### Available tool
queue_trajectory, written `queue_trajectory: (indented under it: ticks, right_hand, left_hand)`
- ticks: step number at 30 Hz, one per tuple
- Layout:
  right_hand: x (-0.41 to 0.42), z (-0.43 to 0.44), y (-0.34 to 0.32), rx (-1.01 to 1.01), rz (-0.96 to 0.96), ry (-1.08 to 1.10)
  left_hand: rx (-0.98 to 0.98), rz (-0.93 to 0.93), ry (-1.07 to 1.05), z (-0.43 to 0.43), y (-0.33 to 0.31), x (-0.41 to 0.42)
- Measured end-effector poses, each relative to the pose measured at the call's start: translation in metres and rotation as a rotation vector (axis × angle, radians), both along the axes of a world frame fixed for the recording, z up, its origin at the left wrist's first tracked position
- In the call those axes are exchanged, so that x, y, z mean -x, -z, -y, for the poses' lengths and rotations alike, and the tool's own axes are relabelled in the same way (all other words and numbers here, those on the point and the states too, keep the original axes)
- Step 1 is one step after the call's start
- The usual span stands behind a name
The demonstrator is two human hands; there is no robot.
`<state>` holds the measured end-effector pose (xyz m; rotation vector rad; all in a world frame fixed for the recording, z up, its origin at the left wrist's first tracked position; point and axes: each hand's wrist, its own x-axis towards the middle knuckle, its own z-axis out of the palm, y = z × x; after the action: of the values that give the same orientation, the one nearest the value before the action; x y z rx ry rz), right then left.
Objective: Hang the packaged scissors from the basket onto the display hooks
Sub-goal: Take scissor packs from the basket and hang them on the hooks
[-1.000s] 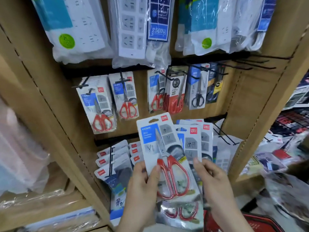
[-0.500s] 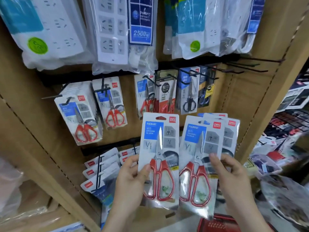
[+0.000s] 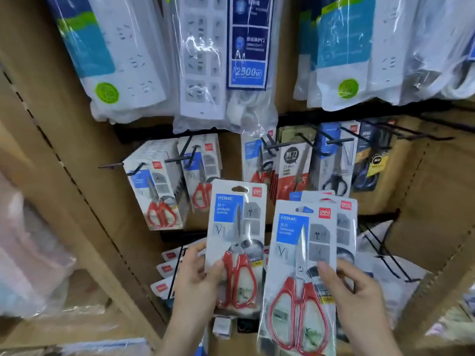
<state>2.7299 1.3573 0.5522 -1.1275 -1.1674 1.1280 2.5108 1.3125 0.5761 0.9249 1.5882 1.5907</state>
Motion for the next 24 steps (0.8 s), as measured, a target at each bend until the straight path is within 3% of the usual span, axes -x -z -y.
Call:
queue_trajectory:
  ticks: [12,24]
  right_hand:
    - [0.006,0.007,-0.002,0.028,0.001,0.168]
    - [-0.011,0.008,-0.018,0.015,-0.046,0.191]
  left_hand:
    - [-0.069,-0.166,0.209,-0.07,-0.006,-0.001]
    - [-0.099,-0.128,0.194,-0.065,-0.009,-0.022]
